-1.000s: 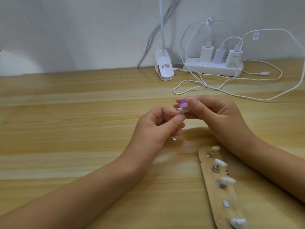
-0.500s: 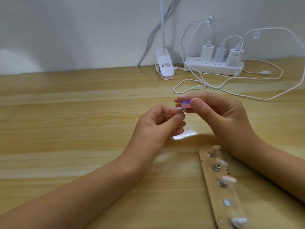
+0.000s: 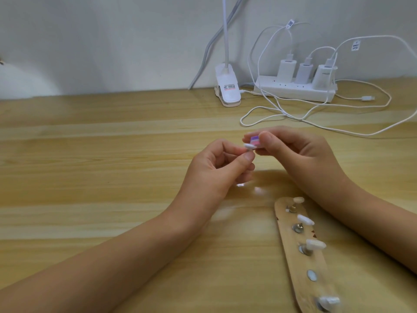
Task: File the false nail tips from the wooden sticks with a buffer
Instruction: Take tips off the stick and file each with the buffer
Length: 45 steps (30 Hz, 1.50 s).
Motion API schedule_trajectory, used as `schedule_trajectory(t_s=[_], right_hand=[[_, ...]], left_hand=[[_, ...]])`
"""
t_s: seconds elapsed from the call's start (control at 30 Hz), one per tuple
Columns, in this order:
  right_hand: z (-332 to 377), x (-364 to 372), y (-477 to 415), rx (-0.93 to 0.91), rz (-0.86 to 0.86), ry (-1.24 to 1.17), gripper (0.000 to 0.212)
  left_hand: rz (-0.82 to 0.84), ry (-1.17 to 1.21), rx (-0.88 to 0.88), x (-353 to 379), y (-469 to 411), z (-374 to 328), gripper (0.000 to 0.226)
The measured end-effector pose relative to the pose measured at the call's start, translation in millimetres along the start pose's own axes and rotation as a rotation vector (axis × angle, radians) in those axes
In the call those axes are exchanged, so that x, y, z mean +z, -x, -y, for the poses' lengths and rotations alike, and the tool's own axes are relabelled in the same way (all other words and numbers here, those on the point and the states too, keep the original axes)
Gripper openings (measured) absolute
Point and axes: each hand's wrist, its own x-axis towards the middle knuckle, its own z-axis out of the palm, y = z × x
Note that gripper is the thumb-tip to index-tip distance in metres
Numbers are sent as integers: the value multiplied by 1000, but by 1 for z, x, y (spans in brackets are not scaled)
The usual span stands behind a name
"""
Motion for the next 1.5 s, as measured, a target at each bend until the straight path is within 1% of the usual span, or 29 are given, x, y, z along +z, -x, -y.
schedule_trajectory(t_s=[0.1,0.2,0.3,0.37,0.5,0.6,0.67,0.77,0.87,0.97,1.07,1.17,1.27,1.37,1.5], right_hand=[[0,0,0,-69,3,46,26],[0,0,1,-1,-19,7,27],[0,0,0,-29,-18,0,27],[0,1,-1,26,-9,-23,26],[-1,0,-1,-12,-8,-18,20],[-1,1,-1,22,-9,-46,21],[0,1,-1,-7,-18,-50,23],[0,1,0,29,-34,-68,24],[1,0,-1,-8,-49,-69,25],[3,1,0,4,-37,-65,22],[5,1,2,-80,-5,-26,24],[7,1,3,-36,1,-65,25],[7,1,3,-50,13,-44,25],[6,2,4,-7,15,-72,27],[6,3,3,-3,26,-64,25]], left_hand=[[5,3,1,0,0,0,13],[1,8,0,-1,0,1,13],[2,20,-1,-1,-1,1,11],[0,21,3,-1,-1,1,11],[5,35,5,0,-1,0,13],[3,44,3,0,-1,0,14],[4,53,-2,0,-1,0,12],[-2,65,-12,0,0,-1,7],[-9,66,-18,0,-1,-1,9],[-6,58,-18,0,0,-1,12],[5,56,-21,0,0,-3,16],[7,45,-22,0,1,-4,16],[21,18,-25,1,1,-4,14],[23,5,-29,1,1,-3,13],[32,-32,-21,1,1,-2,14]])
